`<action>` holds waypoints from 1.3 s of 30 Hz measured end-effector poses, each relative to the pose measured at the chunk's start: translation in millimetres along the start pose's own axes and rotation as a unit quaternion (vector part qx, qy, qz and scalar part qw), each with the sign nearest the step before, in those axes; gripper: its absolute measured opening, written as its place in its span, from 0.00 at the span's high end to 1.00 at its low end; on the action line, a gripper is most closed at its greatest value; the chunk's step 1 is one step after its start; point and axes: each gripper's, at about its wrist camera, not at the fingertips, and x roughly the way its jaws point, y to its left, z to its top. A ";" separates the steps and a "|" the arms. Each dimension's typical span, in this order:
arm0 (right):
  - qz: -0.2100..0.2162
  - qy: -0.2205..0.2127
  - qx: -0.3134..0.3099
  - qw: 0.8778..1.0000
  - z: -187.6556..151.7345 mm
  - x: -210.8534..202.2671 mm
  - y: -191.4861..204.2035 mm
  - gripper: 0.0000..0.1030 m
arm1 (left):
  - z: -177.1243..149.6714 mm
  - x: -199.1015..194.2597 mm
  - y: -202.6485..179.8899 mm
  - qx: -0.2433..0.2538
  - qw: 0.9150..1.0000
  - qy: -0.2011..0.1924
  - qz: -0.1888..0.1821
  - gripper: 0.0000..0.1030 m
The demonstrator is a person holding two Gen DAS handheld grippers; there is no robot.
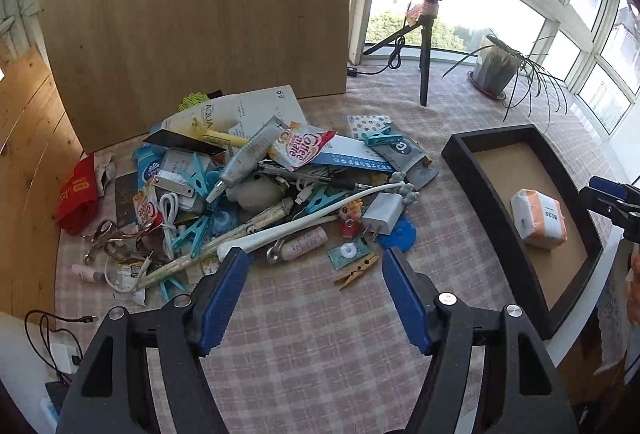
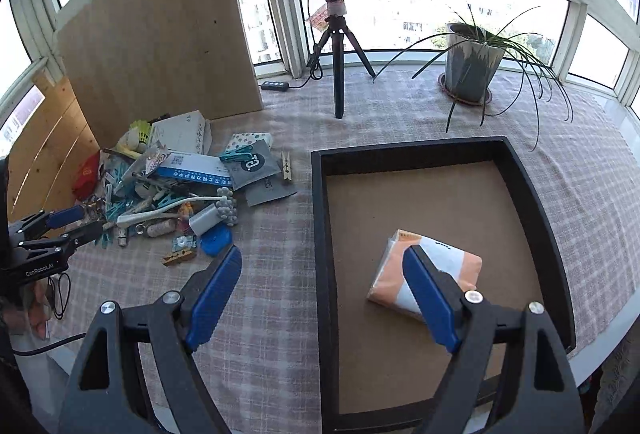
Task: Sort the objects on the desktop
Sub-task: 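Grasp the wooden clothespin with the left gripper while the right approaches the blue tape measure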
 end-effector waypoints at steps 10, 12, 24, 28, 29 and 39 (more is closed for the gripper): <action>0.022 0.076 -0.100 0.992 1.7 96.7 93.8 0.21 | -35.3 38.4 43.6 -0.016 0.998 0.053 0.013 0.46; 0.016 0.088 -0.114 0.989 0.7 119.3 105.3 0.21 | -36.0 54.9 25.7 0.011 0.998 0.062 -0.002 0.46; 0.003 0.140 -0.126 0.982 -7.6 194.6 128.2 0.21 | -36.7 125.5 -49.9 0.126 0.987 0.094 -0.042 0.46; 0.009 0.137 -0.127 0.982 -5.5 198.7 130.0 0.21 | -34.9 134.8 -54.1 0.136 0.985 0.093 -0.045 0.46; 0.010 0.135 -0.128 0.982 -4.5 198.9 130.9 0.21 | -34.1 136.5 -54.4 0.135 0.985 0.094 -0.047 0.47; 0.029 0.141 -0.130 0.981 -5.6 205.5 136.0 0.27 | -35.4 141.4 -49.7 0.122 0.986 0.090 -0.065 0.71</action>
